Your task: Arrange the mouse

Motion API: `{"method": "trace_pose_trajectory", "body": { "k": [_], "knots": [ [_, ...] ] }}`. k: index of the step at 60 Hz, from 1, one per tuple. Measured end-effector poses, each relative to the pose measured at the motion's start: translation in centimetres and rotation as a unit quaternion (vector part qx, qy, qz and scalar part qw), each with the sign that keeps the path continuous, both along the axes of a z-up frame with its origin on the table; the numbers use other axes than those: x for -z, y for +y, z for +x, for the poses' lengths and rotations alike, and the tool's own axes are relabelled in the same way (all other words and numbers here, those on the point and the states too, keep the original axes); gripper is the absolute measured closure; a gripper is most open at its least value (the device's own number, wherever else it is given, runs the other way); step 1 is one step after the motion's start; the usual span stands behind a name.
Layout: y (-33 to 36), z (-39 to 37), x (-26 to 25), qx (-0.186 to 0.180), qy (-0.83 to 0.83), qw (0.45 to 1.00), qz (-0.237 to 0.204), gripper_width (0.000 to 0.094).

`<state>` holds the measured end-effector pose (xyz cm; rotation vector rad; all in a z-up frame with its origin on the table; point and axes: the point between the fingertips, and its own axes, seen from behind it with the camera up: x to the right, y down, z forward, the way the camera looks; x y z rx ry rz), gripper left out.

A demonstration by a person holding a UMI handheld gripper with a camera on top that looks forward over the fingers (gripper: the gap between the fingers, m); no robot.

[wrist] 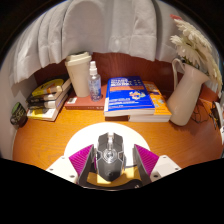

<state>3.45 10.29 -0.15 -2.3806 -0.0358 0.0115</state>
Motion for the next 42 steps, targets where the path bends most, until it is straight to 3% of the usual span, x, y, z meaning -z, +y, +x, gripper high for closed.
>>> {"method": "trace_pose_trajectory", "body": {
  "k": [11,22,31,42],
  "knots": [
    [-1.5,0.3,-8.1,0.012,0.01,0.999,0.049,0.0113],
    [-7.4,0.4,-17.4,0.004,0.025,0.995,0.1,0.0103],
    [-14.6,1.5,-20.4,0.007,0.021,0.995,0.1,0.0091],
    [-21.8,2.0,-22.2,-0.015,0.03,0.993,0.115,0.0095]
  ]
}}
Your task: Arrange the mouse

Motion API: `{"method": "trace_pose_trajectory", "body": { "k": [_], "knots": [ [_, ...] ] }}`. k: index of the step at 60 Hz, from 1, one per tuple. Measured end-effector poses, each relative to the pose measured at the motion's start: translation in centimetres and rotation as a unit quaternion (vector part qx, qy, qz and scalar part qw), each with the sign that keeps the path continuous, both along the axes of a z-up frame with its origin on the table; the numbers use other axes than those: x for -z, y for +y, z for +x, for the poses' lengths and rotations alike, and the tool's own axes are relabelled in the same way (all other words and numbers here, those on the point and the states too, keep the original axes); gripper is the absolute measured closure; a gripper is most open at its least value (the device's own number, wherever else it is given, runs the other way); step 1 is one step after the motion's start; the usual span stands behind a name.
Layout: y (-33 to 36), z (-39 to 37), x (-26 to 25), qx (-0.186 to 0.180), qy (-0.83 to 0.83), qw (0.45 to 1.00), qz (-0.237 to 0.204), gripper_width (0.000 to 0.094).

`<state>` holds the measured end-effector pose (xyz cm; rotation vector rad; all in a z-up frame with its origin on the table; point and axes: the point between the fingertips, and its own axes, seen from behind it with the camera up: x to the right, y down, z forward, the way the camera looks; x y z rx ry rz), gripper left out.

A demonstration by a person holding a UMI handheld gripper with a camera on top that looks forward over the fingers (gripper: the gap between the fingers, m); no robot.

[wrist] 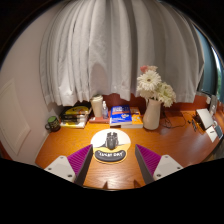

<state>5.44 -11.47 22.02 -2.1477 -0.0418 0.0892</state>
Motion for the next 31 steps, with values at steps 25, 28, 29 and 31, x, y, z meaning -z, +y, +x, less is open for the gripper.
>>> {"method": "trace_pose_trajectory", "body": {
  "k": [25,28,29,31],
  "knots": [
    [-7.5,1.6,0.3,-0.002,0.013,1.0,0.006,0.0097],
    [-7.6,1.8,0.2,-0.001,0.012,1.0,0.008,0.0095],
    [-7.7,1.9,0.2,0.0,0.012,1.0,0.009,0.0095],
    [-7.8,2.1,0.1,0.0,0.011,1.0,0.009,0.0095]
  ]
}}
